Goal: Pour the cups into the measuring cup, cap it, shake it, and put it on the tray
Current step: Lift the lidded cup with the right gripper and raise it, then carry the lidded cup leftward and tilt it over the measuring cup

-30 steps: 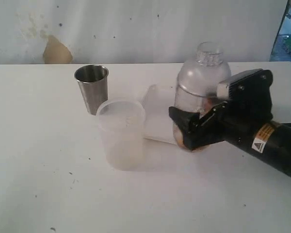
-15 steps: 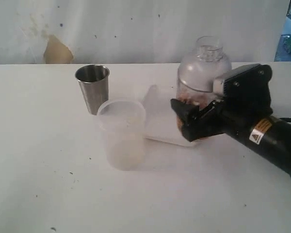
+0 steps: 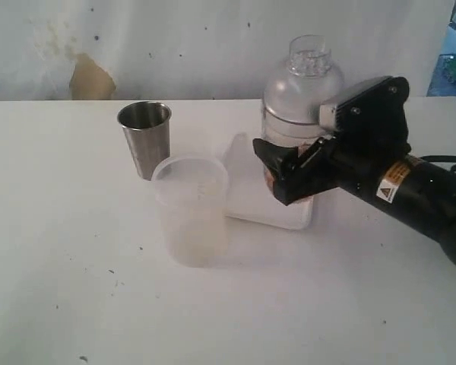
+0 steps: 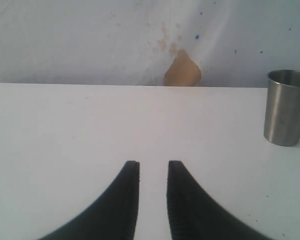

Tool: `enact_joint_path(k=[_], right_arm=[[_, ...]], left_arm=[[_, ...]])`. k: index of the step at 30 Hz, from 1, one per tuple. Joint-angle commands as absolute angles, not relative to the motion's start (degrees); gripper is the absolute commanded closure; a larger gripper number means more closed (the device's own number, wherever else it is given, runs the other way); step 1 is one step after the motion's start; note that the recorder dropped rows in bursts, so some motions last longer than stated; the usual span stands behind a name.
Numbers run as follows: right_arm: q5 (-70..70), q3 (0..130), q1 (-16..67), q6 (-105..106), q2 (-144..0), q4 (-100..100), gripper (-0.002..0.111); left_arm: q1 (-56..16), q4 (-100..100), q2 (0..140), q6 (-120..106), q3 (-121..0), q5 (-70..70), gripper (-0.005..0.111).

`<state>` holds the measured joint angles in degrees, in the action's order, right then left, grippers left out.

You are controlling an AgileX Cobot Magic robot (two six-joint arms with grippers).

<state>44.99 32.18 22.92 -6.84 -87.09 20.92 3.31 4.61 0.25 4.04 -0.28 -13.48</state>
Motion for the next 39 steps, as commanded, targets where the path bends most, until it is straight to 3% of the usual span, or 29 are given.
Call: enact_joint_path(k=[1,7,16,39], right_arm=[[47.9,37.39,22.79,-6.15,-90.1,22.95,0.108],[41.14,44.97,19.19,-3.61,-93.26,25.47,0.108],[50.39,54.13,16.71,1.12,-106.78,37.96,0.108],[46.03,55.95,16.71,14.57,-104.37,43.8,0.108]], left_arm=[[3.28,3.92,0.0,3.98,0.0,-13.29,0.086],[3.28,3.92,0.0,3.98,0.0,-13.29,0.086],[3.28,3.92,0.0,3.98,0.0,-13.29,0.086],[3.28,3.92,0.0,3.98,0.0,-13.29,0.086]])
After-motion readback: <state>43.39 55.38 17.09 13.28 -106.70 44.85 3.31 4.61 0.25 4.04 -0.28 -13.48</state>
